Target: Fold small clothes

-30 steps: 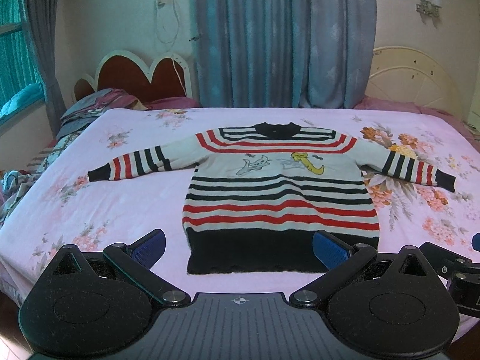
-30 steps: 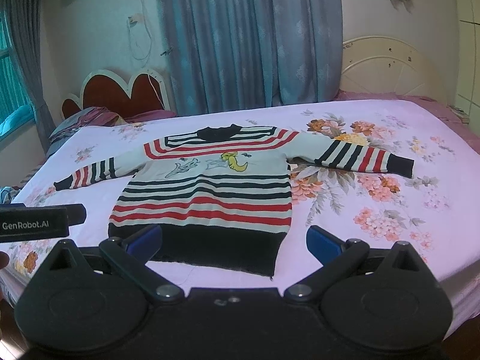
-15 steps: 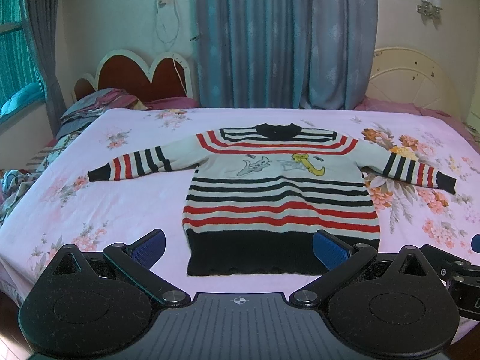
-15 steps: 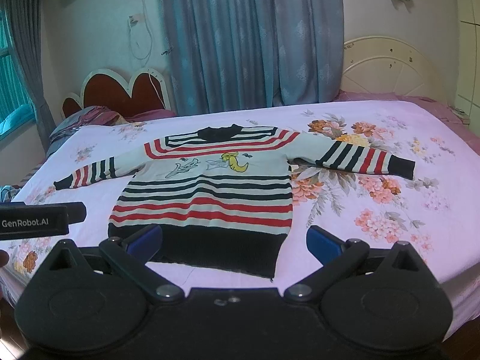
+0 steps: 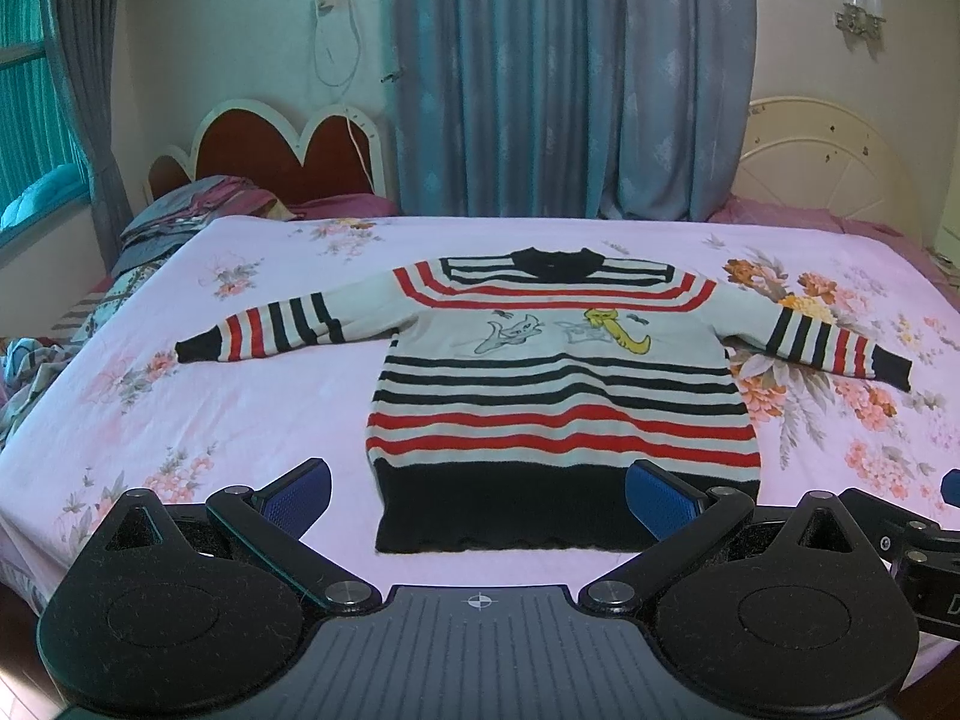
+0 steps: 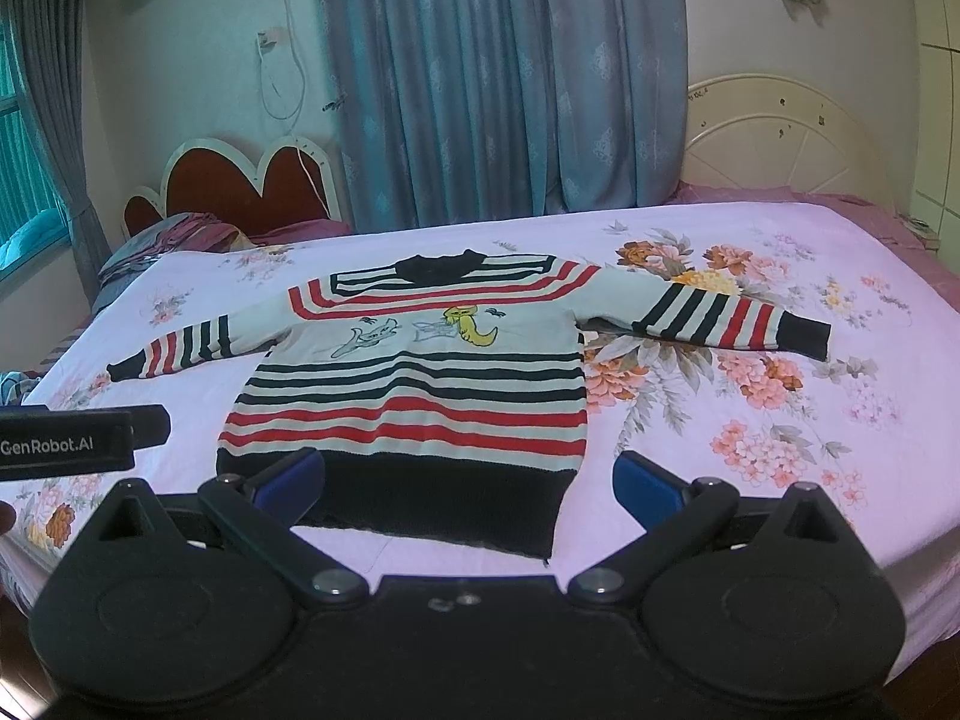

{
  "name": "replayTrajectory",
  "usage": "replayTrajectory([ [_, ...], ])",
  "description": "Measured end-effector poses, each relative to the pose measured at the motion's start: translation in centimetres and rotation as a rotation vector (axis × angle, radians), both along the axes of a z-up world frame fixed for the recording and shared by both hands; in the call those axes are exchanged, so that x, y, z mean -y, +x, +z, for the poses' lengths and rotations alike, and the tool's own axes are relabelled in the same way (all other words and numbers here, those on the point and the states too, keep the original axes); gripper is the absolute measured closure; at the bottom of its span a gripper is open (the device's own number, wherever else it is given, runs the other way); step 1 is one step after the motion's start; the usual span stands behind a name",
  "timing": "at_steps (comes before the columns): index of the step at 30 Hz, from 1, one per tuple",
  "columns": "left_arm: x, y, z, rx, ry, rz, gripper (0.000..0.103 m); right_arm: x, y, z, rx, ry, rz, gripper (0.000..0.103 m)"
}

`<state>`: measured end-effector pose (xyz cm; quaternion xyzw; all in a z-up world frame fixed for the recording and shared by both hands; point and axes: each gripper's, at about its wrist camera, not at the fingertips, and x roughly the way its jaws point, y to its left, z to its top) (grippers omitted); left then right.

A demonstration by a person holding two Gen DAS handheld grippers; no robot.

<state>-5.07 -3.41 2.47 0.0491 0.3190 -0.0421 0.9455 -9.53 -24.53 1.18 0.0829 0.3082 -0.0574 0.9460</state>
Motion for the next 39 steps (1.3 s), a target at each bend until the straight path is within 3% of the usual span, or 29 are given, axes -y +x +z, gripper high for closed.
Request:
replayTrajectory([
  [24,-0.5,1.4,-0.8,-0.016,-0.008,0.008,0.0,-0.3,1.3,-0.6,-0.011,-0.007,-0.017,0.001],
  [39,-0.5,6.4,-1.5,-0.014,-0.003,-0.004,0.0,0.5,4.3,-1.7,-0.027,-0.007,-0.053,0.001],
])
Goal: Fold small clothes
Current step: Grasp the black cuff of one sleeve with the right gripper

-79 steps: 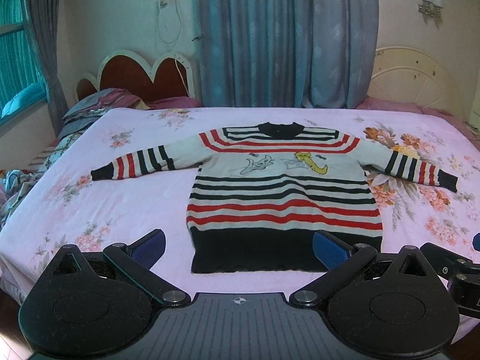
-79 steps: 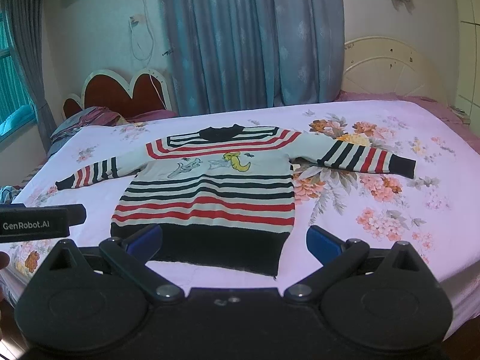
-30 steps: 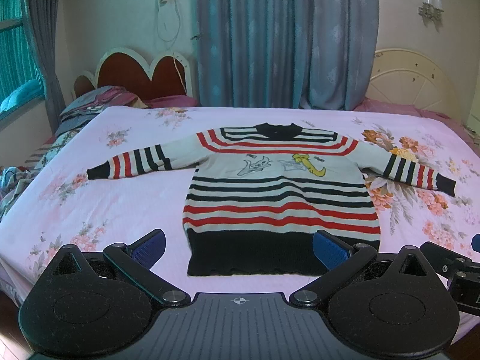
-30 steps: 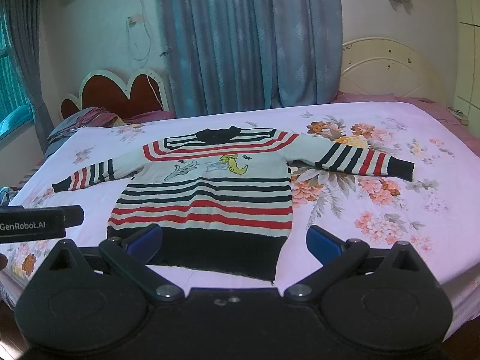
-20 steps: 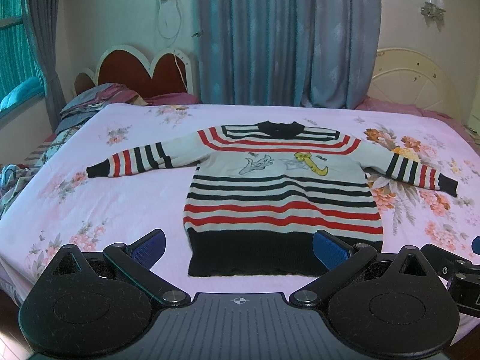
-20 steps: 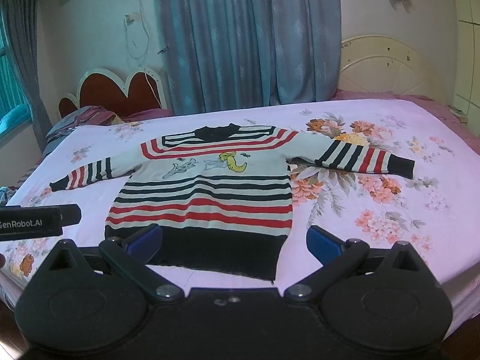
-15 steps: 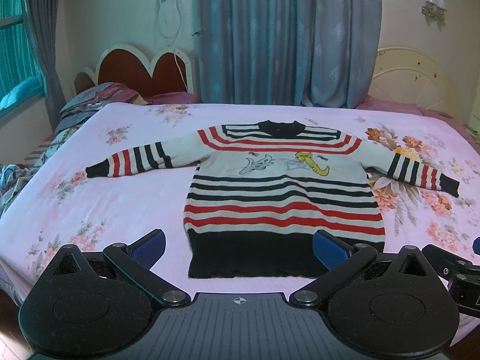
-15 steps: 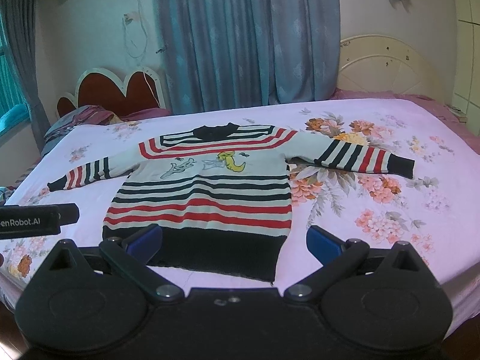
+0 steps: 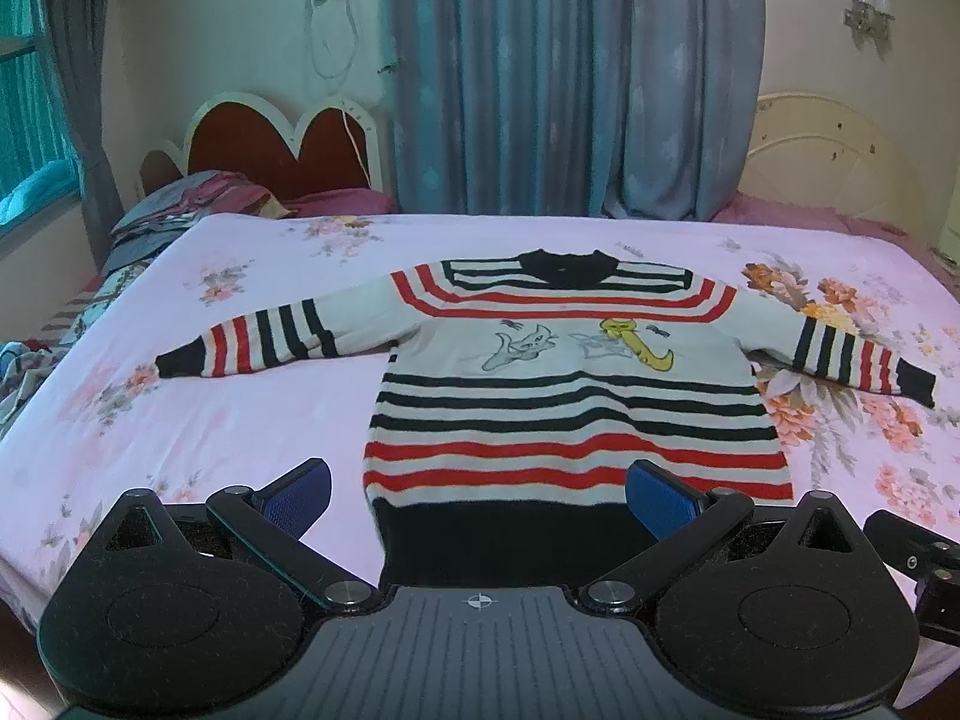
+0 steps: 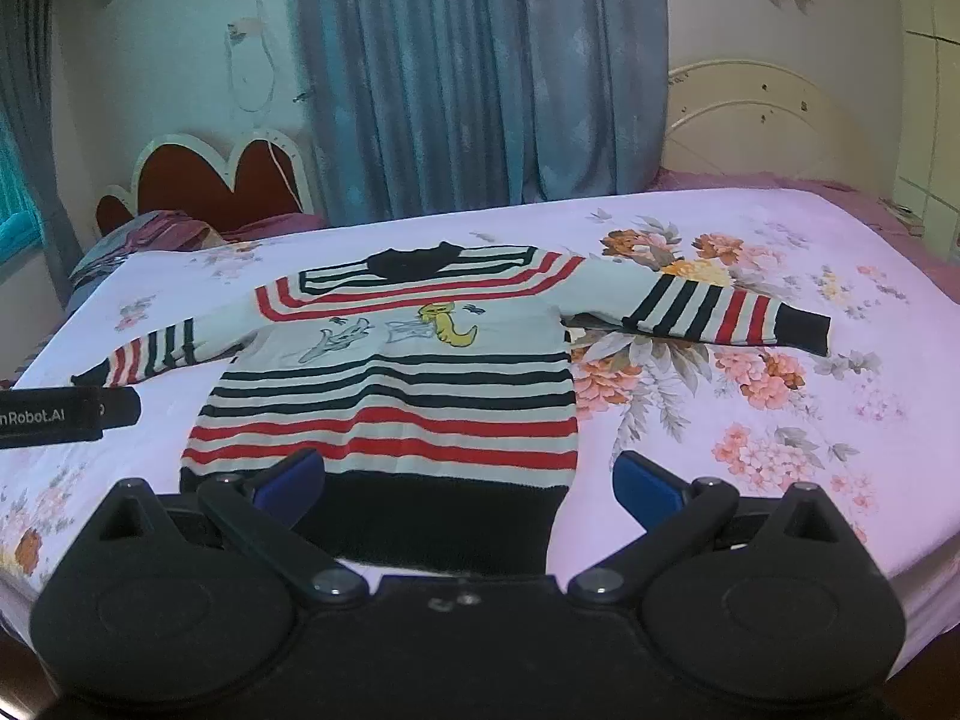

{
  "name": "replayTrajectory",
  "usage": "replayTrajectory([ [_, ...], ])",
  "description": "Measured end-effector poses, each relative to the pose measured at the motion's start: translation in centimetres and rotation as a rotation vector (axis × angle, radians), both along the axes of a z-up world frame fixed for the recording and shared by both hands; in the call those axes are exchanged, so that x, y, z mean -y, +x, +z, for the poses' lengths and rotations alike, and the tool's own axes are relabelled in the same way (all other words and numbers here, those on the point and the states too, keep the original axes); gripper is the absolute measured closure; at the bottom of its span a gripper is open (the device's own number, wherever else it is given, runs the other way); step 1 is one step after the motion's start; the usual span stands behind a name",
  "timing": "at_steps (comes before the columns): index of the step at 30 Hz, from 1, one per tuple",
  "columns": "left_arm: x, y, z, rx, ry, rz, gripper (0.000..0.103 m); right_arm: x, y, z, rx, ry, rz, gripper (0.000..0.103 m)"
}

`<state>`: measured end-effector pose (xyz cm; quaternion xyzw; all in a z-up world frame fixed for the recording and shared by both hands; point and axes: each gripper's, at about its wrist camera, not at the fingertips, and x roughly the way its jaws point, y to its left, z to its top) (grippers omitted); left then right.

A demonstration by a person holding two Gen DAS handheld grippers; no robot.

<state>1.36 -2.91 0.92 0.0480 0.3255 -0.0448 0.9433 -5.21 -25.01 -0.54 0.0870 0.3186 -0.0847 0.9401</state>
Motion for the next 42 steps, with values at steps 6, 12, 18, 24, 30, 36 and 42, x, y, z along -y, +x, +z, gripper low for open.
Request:
replayTrajectory([
  [6,0.2,3.6,-1.1,-0.025,0.006,-0.017,0.0,0.4,2.6,-0.7,-0.017,0.002,-0.033,0.001],
  [12,0.3,8.0,-2.2,-0.042,0.012,-0.046,0.0,0.8,6.1,-1.6,-0.04,-0.002,-0.074,0.001],
  [18,0.1,12.7,-3.2,-0.065,0.011,-0.063,0.0,1.4,9.8,-2.0,-0.052,-0.015,-0.124,0.001],
  [24,0.4,16.6,-4.2,-0.084,0.019,-0.077,0.0,2.4,12.7,-2.2,-0.058,-0.016,-0.179,0.001],
  [30,2.0,19.7,-5.5,-0.113,0.016,-0.086,0.0,4.5,14.4,-3.1,-0.078,-0.024,-0.219,0.001],
  [36,5.2,21.9,-6.6,-0.122,-0.004,-0.098,0.0,8.5,15.9,-4.2,-0.081,-0.025,-0.239,0.001],
  [42,9.8,24.1,-7.7,-0.121,0.002,-0.078,0.0,14.7,18.1,-5.5,-0.1,-0.022,-0.272,0.002],
])
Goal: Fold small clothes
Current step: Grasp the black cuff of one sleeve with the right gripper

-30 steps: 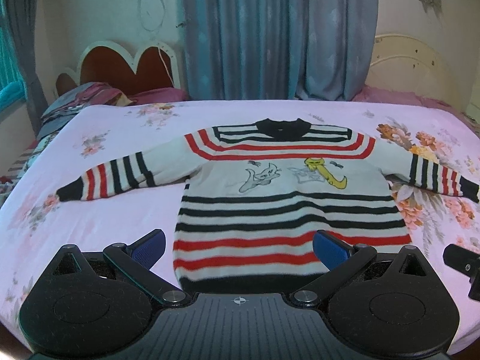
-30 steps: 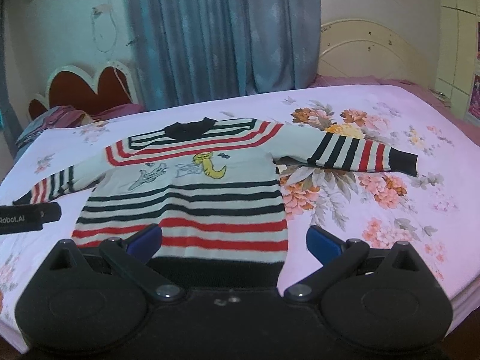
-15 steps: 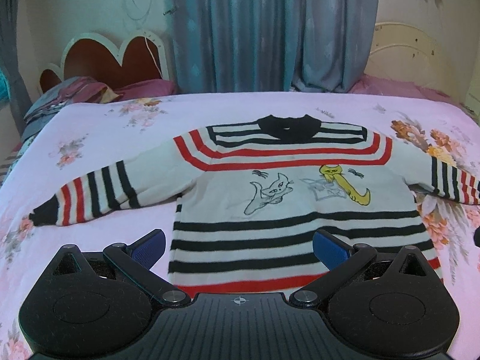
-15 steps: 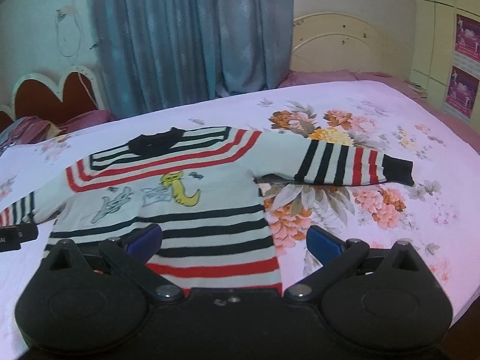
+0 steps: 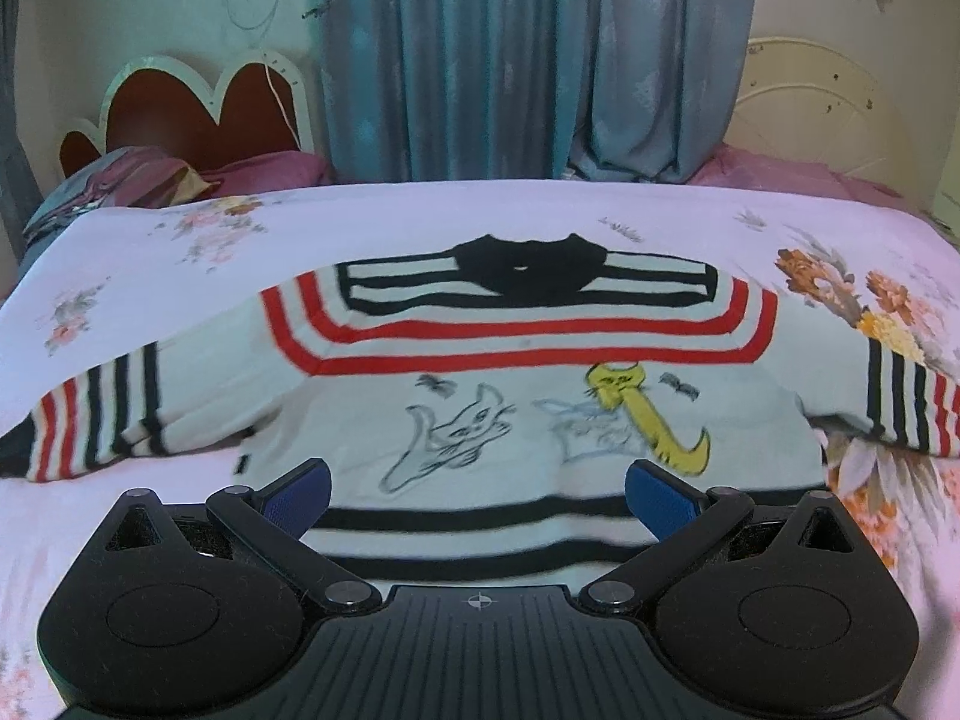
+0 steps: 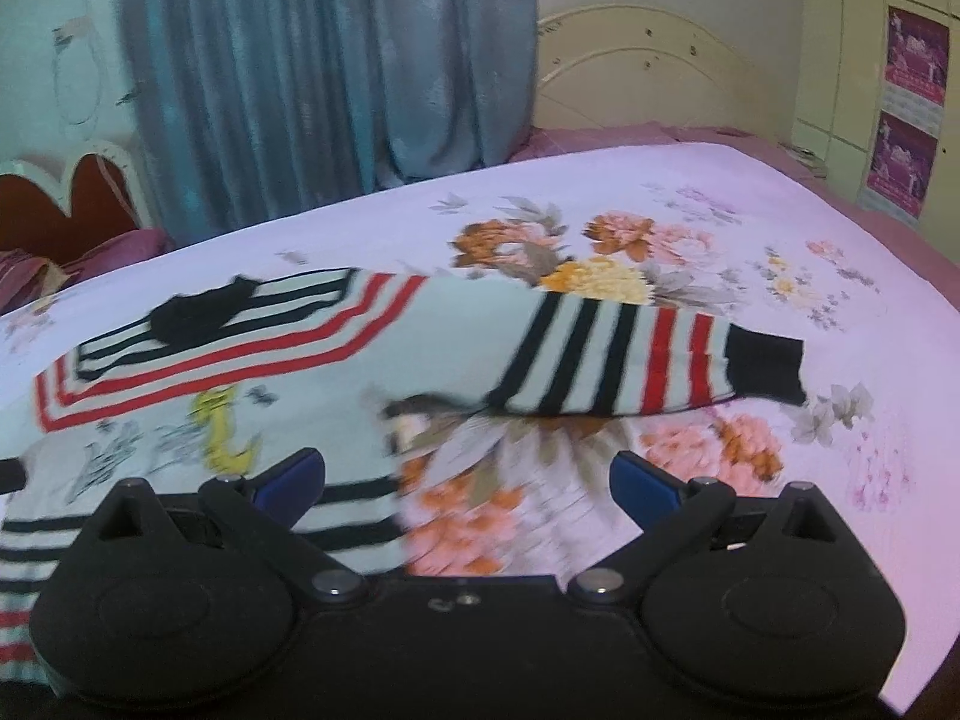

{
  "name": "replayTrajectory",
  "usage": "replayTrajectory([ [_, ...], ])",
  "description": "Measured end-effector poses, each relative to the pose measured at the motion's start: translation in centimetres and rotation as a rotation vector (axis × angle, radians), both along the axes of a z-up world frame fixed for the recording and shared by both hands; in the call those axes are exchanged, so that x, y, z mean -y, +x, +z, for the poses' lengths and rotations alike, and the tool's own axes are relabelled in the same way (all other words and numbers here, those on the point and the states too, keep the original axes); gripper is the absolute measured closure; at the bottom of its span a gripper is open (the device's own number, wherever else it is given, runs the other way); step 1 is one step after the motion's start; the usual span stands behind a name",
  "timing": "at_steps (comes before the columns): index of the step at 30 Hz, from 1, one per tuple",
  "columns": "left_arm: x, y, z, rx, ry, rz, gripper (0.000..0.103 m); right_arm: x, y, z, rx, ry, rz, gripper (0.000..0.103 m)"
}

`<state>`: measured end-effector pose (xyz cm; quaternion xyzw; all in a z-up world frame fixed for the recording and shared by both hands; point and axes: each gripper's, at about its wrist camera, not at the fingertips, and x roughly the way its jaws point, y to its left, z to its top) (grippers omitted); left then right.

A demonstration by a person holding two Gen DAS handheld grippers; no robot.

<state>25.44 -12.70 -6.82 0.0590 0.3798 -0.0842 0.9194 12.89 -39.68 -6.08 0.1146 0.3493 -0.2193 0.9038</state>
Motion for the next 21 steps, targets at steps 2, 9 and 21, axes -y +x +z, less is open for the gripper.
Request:
replayTrajectory([
  [2,1.5,0.9,-0.6,-0.009,-0.004,0.0,0.0,2.3,0.6,-0.5,-0.007,0.005,-0.02,0.003],
  [9,6.2,3.6,-2.5,-0.033,0.004,-0.007,0.0,9.7,1.9,-3.4,-0.043,0.02,-0.128,0.005],
  [21,8.9,6.5,-4.2,-0.03,0.065,0.016,0.0,20.2,1.7,-8.8,-0.036,0.249,-0.359,0.043],
])
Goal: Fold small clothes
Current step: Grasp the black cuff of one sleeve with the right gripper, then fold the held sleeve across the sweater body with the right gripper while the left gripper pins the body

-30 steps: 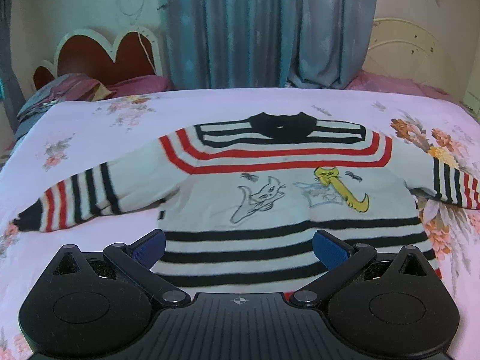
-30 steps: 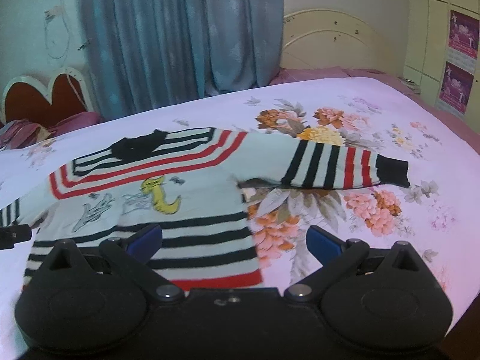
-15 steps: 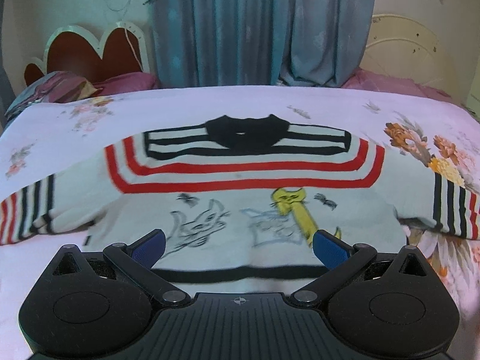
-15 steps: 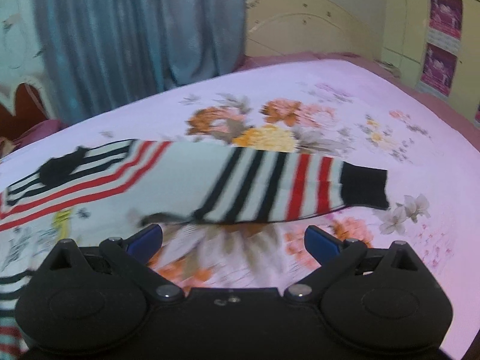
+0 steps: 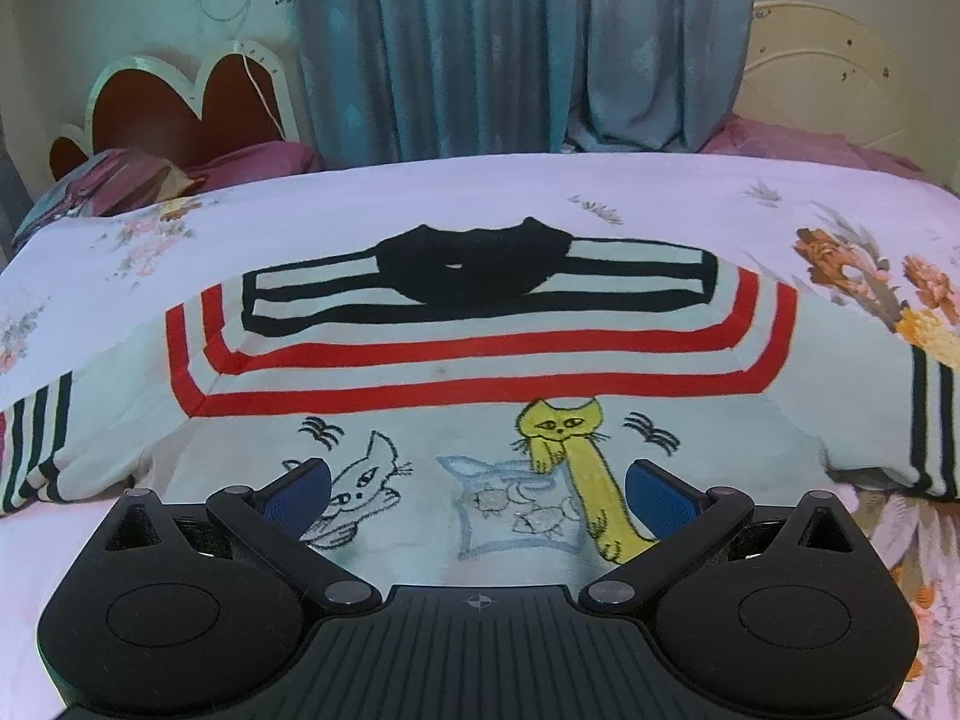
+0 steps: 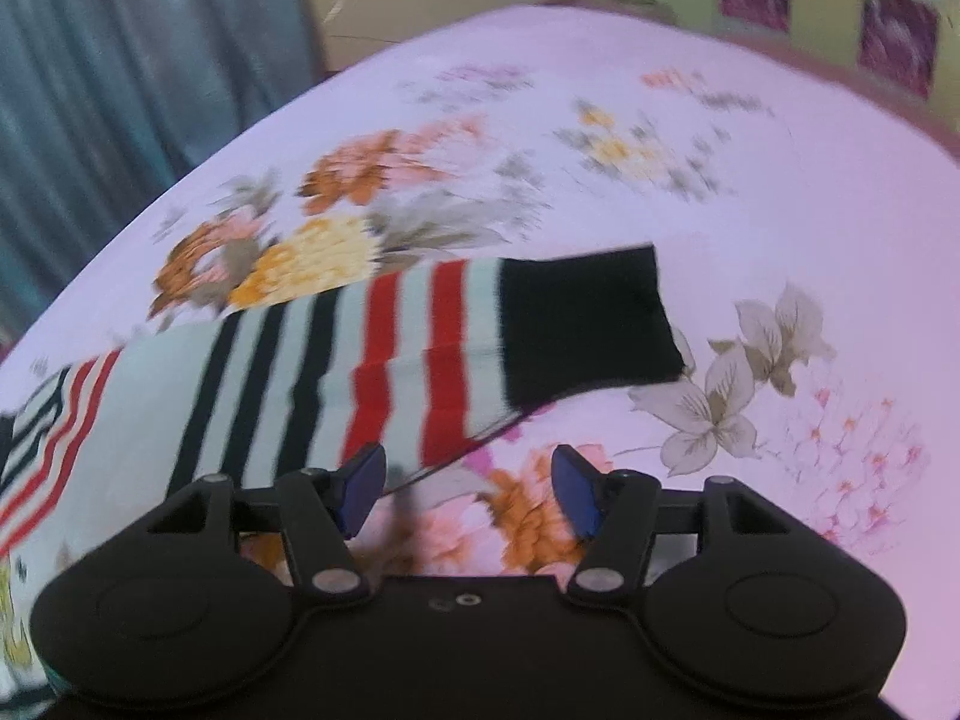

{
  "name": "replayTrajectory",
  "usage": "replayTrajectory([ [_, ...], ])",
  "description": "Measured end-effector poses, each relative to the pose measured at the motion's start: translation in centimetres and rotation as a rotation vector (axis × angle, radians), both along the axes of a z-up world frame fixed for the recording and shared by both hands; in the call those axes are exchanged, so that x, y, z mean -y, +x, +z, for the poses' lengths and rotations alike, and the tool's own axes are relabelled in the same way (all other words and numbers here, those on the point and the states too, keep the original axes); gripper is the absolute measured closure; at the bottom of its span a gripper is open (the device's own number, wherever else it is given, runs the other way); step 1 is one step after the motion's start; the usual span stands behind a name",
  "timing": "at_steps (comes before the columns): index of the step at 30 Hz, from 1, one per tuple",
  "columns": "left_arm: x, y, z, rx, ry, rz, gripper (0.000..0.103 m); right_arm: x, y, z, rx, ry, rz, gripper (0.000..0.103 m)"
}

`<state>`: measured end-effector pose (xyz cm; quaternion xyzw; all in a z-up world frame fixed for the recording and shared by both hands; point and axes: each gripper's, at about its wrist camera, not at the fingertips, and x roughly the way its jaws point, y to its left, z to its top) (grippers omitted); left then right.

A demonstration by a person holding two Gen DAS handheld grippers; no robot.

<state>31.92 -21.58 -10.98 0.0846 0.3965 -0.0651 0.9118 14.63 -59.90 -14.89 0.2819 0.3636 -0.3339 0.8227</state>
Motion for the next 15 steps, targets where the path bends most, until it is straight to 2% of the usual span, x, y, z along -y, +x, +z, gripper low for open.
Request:
replayTrajectory([
  [3,-0.2,0.6,-0.4,-0.014,0.006,0.008,0.0,1.4,0.2,-1.1,0.045,0.045,-0.038,0.045],
  [5,-0.4,0.9,-0.7,-0.023,0.007,0.015,0.0,2.1,0.2,-1.4,0.075,0.047,-0.07,0.054],
  [7,-0.6,1.1,-0.9,-0.03,0.008,0.018,0.0,2.8,0.4,-1.6,0.09,0.041,-0.102,0.074],
  [10,-0.9,1.5,-1.3,-0.037,0.011,0.021,0.0,3.6,0.6,-1.8,0.104,0.045,-0.121,0.088],
  [15,-2.1,2.0,-1.4,-0.059,-0.016,0.047,0.0,2.9,1.1,-0.6,0.128,-0.024,-0.09,0.094],
])
